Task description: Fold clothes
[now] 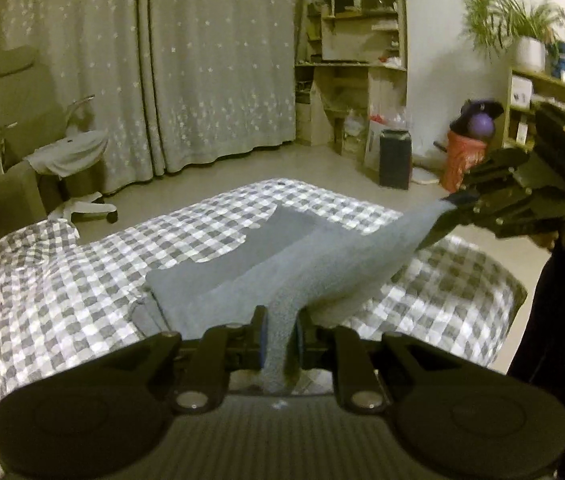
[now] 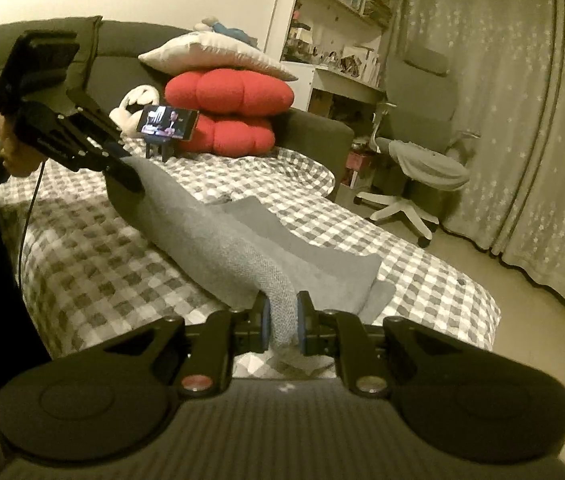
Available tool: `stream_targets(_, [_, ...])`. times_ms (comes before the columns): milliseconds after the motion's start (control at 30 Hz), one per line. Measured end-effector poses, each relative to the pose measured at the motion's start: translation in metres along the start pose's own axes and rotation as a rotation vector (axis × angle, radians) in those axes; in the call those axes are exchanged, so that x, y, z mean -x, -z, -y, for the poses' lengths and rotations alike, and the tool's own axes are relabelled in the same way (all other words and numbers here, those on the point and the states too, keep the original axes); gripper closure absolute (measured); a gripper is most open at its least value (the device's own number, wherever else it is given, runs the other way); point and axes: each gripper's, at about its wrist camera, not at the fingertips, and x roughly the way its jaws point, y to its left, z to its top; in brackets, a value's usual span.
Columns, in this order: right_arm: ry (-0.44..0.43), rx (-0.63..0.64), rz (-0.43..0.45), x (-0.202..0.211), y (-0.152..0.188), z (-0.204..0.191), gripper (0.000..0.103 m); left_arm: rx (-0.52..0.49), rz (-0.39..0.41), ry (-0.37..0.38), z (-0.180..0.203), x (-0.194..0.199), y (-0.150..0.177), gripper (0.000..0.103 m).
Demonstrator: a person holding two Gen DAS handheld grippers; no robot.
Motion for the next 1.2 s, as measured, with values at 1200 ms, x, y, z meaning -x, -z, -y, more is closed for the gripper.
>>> stream_targets(1200, [0.057,-0.299,-0.146,-0.114,-0.041,0.090,0.088,0.442,-0.104,-0.033,-0.110,-0.117,-0.028,0.088])
